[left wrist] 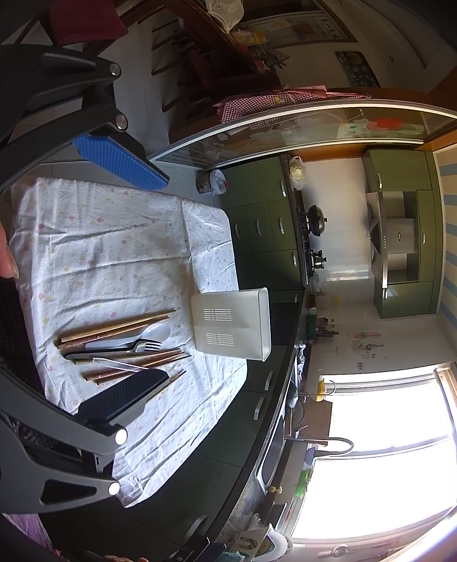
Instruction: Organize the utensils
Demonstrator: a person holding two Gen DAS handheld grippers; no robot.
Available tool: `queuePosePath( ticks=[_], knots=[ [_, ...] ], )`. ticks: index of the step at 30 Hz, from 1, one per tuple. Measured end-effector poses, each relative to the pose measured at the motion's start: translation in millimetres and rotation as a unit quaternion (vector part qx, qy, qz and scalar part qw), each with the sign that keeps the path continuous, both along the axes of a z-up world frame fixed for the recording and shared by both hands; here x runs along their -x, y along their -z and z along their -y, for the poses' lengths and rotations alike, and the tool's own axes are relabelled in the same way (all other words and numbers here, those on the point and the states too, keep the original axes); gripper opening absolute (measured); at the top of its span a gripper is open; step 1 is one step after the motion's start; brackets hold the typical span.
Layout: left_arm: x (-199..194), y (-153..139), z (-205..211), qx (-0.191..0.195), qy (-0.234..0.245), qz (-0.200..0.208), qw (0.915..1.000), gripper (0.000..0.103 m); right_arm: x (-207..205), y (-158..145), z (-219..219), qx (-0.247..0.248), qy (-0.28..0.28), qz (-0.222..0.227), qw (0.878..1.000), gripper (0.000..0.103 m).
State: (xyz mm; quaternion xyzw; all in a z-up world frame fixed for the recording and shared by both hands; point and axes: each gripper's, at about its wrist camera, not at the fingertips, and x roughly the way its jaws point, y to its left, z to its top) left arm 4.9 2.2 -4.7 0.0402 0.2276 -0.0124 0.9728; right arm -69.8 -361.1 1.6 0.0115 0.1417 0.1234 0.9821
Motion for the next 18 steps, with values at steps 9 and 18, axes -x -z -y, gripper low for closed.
queuePosePath(
  ticks=[9, 18],
  knots=[
    [0.2, 0.3, 0.0, 0.000, 0.000, 0.000, 1.0000, 0.097, -1.7, 1.3, 0.3, 0.000, 0.001, -0.002, 1.000, 0.099],
    [0.1, 0.1, -0.1, -0.001, -0.001, 0.000, 1.0000, 0.097, -1.5, 1.9, 0.4, 0.000, 0.000, -0.003, 1.000, 0.099]
  ],
)
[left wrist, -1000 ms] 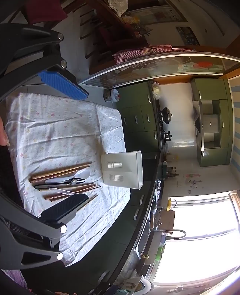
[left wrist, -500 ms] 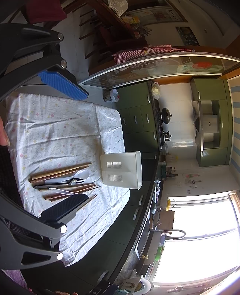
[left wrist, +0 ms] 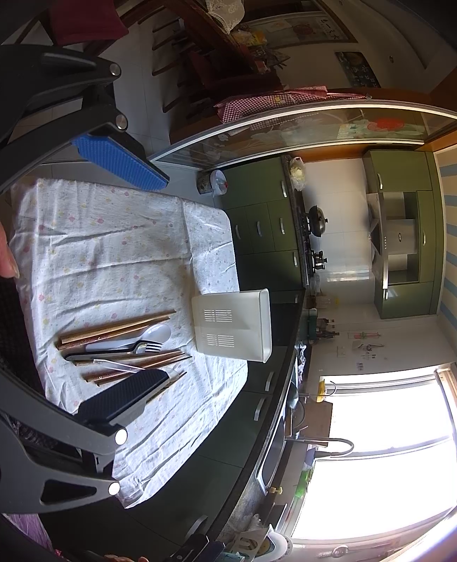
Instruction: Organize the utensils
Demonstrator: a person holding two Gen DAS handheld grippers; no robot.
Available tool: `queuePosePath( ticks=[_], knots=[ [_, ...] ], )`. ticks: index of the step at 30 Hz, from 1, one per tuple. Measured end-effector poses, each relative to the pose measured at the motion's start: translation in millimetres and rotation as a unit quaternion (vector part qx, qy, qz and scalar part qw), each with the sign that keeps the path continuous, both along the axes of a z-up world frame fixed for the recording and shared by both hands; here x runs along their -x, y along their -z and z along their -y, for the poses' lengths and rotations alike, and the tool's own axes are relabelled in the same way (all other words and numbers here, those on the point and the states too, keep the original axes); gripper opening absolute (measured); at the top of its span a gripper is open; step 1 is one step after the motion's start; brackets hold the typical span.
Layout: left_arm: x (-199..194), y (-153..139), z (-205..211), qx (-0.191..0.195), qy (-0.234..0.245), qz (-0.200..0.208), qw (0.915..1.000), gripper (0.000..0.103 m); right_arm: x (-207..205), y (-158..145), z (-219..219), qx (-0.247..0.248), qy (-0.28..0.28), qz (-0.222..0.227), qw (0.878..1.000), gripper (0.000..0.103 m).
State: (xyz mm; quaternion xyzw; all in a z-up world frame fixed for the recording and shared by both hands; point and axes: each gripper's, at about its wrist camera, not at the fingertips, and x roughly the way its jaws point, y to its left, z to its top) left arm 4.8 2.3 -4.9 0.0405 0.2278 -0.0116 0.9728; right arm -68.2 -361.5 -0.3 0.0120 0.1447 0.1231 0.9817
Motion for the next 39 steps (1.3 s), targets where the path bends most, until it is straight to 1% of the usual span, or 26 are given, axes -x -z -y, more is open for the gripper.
queuePosePath(
  ticks=[39],
  knots=[
    [-0.3, 1.9, -3.7, 0.000, -0.002, -0.002, 1.0000, 0.097, -4.0, 3.9, -2.1, -0.002, 0.001, -0.006, 1.000, 0.099]
  ],
)
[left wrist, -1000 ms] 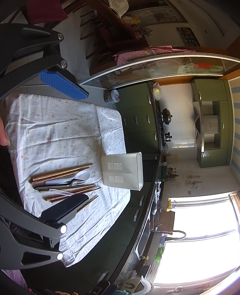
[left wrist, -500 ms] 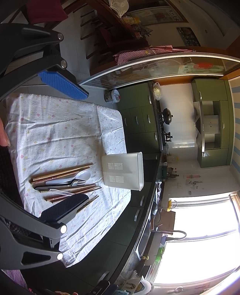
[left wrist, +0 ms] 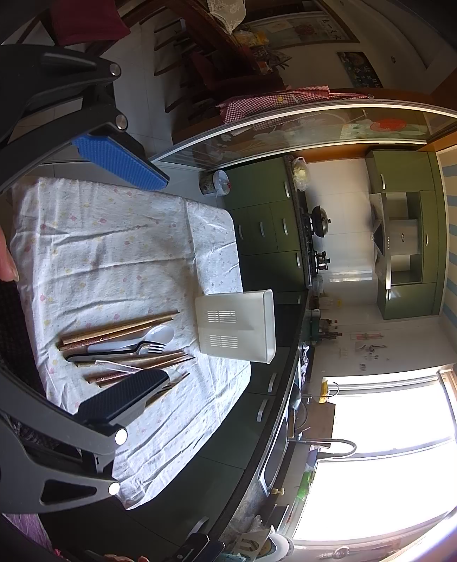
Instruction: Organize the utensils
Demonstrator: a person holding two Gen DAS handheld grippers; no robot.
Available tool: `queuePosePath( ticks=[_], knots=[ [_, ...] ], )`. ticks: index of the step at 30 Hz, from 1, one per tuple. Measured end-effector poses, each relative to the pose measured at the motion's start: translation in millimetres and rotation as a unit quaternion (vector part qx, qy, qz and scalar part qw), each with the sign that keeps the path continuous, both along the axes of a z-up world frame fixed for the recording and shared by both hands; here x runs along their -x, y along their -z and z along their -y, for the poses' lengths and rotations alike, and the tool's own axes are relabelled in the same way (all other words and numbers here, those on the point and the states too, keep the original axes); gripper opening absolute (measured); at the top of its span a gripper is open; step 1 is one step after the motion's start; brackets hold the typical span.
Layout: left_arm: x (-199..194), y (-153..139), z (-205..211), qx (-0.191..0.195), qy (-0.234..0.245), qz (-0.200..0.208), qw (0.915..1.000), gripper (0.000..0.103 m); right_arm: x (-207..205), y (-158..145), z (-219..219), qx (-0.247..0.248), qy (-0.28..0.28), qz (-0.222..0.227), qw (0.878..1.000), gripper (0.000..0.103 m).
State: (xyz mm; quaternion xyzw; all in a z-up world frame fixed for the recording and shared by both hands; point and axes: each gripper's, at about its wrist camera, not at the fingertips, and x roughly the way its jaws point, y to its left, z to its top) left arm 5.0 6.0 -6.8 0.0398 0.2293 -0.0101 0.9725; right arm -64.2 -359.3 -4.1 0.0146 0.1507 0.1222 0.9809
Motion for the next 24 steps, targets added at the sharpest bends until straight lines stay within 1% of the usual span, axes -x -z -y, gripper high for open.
queuePosePath(
  ticks=[5, 10, 13, 15, 16, 18, 20, 21, 24],
  knots=[
    [0, 1, 0, 0.000, 0.000, -0.001, 1.0000, 0.097, -2, 2, -1, 0.000, -0.001, -0.003, 1.000, 0.099],
    [-5, 11, 3, -0.001, 0.001, -0.012, 0.9999, 0.097, -10, 5, -1, 0.000, -0.002, -0.015, 1.000, 0.099],
    [-19, 19, 5, 0.005, 0.007, -0.039, 0.9992, 0.097, -20, 8, -1, 0.003, -0.002, -0.032, 0.999, 0.099],
    [-31, 25, 6, 0.009, 0.009, -0.065, 0.9978, 0.097, -31, 11, 0, 0.001, -0.014, -0.053, 0.999, 0.099],
    [-42, 29, 8, 0.011, 0.011, -0.086, 0.9962, 0.097, -38, 12, 0, -0.002, -0.019, -0.068, 0.998, 0.099],
    [-65, 41, 8, 0.020, 0.018, -0.140, 0.9899, 0.097, -53, 14, 0, -0.008, -0.033, -0.095, 0.995, 0.099],
    [-92, 57, 5, 0.032, 0.015, -0.207, 0.9777, 0.097, -66, 16, -1, -0.011, -0.044, -0.116, 0.992, 0.099],
    [-104, 65, 3, 0.040, 0.016, -0.232, 0.9718, 0.097, -72, 17, -2, -0.008, -0.043, -0.127, 0.991, 0.099],
    [-131, 84, 2, 0.046, 0.019, -0.279, 0.9590, 0.097, -90, 21, -9, 0.001, -0.049, -0.157, 0.986, 0.099]
  ],
)
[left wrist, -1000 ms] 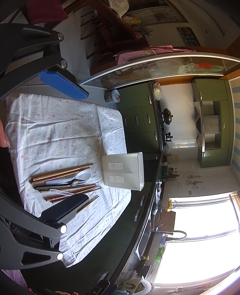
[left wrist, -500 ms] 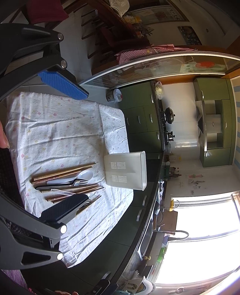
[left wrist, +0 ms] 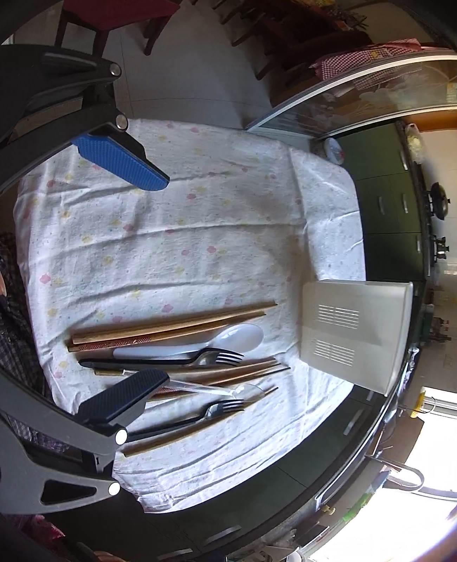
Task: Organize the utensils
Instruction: 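Lower the left tool onto a black fork and close on it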
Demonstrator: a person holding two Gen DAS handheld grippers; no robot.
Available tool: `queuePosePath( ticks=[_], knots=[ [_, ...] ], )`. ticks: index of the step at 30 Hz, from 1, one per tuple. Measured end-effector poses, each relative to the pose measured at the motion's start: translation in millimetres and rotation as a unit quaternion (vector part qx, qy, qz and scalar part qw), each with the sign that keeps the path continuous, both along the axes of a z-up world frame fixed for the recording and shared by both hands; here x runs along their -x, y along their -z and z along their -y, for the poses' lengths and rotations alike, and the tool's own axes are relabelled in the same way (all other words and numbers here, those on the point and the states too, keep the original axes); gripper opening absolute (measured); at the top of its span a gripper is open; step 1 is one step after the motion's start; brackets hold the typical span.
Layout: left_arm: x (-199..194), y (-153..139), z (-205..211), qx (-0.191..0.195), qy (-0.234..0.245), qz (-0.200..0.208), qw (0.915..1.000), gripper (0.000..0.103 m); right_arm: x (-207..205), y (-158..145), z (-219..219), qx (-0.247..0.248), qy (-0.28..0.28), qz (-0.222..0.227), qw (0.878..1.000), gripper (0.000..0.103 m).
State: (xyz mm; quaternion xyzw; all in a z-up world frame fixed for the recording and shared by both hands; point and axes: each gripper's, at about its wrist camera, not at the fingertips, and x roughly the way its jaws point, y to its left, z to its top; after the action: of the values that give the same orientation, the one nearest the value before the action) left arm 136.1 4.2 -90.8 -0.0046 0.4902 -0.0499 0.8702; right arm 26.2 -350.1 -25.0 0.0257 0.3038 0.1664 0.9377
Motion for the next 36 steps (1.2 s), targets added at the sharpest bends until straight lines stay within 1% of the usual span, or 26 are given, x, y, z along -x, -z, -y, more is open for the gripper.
queuePosePath(
  ticks=[4, 8, 9, 11, 12, 14, 17, 20, 23, 25, 28, 30, 32, 34, 36],
  knots=[
    [-25, 13, 11, 0.022, 0.024, -0.062, 0.9976, 0.097, -21, 7, -12, 0.023, -0.010, -0.035, 0.999, 0.099],
    [-44, 21, 32, 0.022, 0.057, -0.104, 0.9927, 0.095, -35, 14, -21, 0.012, -0.038, -0.074, 0.996, 0.099],
    [-49, 23, 35, 0.020, 0.061, -0.113, 0.9915, 0.092, -38, 16, -24, 0.013, -0.040, -0.079, 0.996, 0.099],
    [-56, 26, 45, -0.001, 0.079, -0.127, 0.9887, 0.083, -40, 17, -28, 0.017, -0.046, -0.079, 0.996, 0.099],
    [-59, 26, 49, -0.007, 0.083, -0.132, 0.9878, 0.076, -41, 18, -30, 0.019, -0.046, -0.081, 0.995, 0.099],
    [-63, 27, 54, -0.005, 0.081, -0.143, 0.9863, 0.075, -43, 19, -31, 0.019, -0.048, -0.086, 0.995, 0.099],
    [-66, 28, 60, -0.004, 0.082, -0.153, 0.9849, 0.075, -48, 21, -33, 0.021, -0.050, -0.095, 0.994, 0.099],
    [-73, 27, 64, 0.015, 0.077, -0.161, 0.9838, 0.075, -52, 22, -36, 0.026, -0.053, -0.100, 0.993, 0.099],
    [-82, 27, 69, 0.022, 0.073, -0.160, 0.9842, 0.075, -53, 22, -40, 0.028, -0.056, -0.099, 0.993, 0.099],
    [-88, 28, 72, 0.025, 0.073, -0.164, 0.9834, 0.065, -53, 23, -40, 0.027, -0.057, -0.099, 0.993, 0.099],
    [-97, 31, 73, 0.024, 0.070, -0.167, 0.9832, 0.055, -51, 25, -41, 0.027, -0.060, -0.102, 0.993, 0.099],
    [-102, 32, 72, 0.026, 0.063, -0.169, 0.9832, 0.053, -51, 26, -40, 0.028, -0.060, -0.103, 0.992, 0.099],
    [-104, 33, 72, 0.037, 0.064, -0.175, 0.9818, 0.048, -52, 27, -40, 0.029, -0.060, -0.104, 0.992, 0.099],
    [-104, 32, 74, 0.044, 0.071, -0.177, 0.9806, 0.043, -53, 28, -40, 0.029, -0.059, -0.105, 0.992, 0.099],
    [-103, 31, 80, 0.043, 0.079, -0.177, 0.9802, 0.040, -53, 28, -40, 0.030, -0.060, -0.104, 0.992, 0.099]
  ],
)
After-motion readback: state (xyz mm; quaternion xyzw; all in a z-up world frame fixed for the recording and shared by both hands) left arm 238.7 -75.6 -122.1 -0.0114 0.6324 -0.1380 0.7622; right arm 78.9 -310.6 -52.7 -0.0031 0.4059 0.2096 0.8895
